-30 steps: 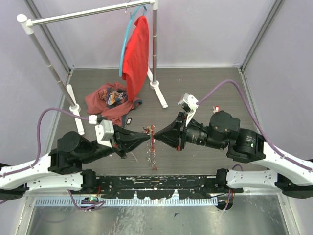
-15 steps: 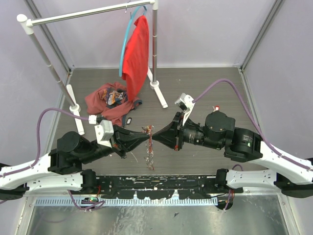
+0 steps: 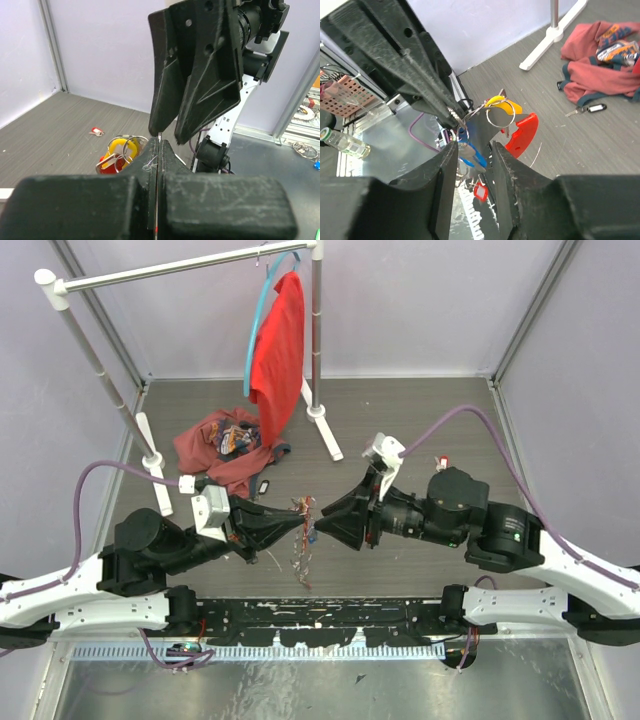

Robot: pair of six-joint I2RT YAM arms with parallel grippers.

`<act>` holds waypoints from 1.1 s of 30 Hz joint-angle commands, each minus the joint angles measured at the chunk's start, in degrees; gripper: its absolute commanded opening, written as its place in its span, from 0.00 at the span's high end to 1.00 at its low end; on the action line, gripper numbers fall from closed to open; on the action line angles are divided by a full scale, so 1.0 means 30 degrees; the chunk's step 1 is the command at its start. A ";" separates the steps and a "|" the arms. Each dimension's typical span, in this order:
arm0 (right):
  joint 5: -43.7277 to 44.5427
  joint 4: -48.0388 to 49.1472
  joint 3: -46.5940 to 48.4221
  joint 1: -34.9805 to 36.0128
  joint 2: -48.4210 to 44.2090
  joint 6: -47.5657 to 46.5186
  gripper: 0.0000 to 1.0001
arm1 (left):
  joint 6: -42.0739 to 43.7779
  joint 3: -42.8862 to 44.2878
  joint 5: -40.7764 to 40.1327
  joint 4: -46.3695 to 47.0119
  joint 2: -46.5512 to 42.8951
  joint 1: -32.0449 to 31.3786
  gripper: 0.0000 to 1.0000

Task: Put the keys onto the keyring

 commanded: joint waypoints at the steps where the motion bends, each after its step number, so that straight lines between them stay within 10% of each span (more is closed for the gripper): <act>1: -0.0601 0.1484 0.0226 0.0031 -0.1570 -0.2832 0.58 | 0.0067 0.0208 0.0307 0.1653 -0.0336 -0.0025 1.00; 11: -0.3109 0.3963 -0.0934 0.0034 -0.2158 -0.8197 0.68 | -0.0456 0.0543 0.1411 0.2278 0.0011 -0.0032 1.00; 33: -0.4298 0.4234 -0.0883 0.0033 -0.1130 -0.8420 0.64 | -0.0492 0.0697 0.2157 0.2539 0.0094 -0.0021 1.00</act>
